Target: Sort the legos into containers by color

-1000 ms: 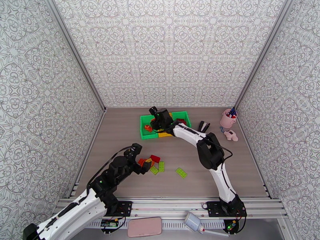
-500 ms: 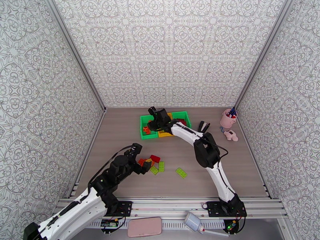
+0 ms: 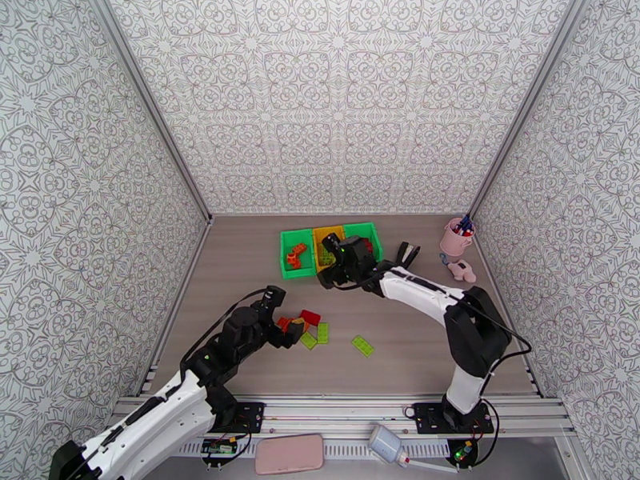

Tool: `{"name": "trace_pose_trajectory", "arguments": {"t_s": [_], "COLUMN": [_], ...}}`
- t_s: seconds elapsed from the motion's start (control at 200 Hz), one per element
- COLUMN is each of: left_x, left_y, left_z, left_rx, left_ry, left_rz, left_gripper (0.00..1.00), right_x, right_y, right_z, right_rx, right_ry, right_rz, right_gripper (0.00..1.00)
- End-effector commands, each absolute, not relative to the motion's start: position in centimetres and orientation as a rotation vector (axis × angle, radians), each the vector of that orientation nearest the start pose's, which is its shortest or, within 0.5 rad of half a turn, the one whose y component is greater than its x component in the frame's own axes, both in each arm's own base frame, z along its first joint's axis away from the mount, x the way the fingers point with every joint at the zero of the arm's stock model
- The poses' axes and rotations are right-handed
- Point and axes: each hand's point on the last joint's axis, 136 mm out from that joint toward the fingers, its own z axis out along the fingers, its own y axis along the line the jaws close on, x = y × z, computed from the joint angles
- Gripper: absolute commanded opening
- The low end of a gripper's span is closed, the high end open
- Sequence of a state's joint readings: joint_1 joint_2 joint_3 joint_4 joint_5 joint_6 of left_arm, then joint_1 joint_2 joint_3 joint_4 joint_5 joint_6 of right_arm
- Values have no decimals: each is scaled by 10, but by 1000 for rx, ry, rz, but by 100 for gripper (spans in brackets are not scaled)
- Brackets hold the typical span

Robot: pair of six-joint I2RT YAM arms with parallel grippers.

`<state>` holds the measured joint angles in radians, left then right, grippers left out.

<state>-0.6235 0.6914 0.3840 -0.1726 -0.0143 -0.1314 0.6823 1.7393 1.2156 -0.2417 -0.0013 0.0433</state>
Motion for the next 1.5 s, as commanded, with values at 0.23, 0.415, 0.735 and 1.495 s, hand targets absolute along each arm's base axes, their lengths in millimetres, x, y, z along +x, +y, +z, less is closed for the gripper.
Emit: {"name": "trace_pose_trajectory", "arguments": {"t_s": [0.23, 0.415, 0.735, 1.495], "left_x": [232, 228, 226, 222], "left_y": [-185, -189, -190, -201], "left_z": [157, 156, 154, 161], "left_rx": [562, 623, 636, 744], "left_ry": [1954, 1934, 1923, 1858], "left_rz": [-561, -558, -560, -541], "left_gripper": [100, 100, 100, 100], "right_x": [263, 224, 192, 208], "right_y": [234, 224, 231, 239], "right_z": [65, 46, 27, 20], "right_rx": [-742, -788, -923, -789], "right_ry": [2679, 2819, 2909, 2895], "right_rz": [208, 136, 76, 48], "right_gripper": [96, 96, 81, 36]}}
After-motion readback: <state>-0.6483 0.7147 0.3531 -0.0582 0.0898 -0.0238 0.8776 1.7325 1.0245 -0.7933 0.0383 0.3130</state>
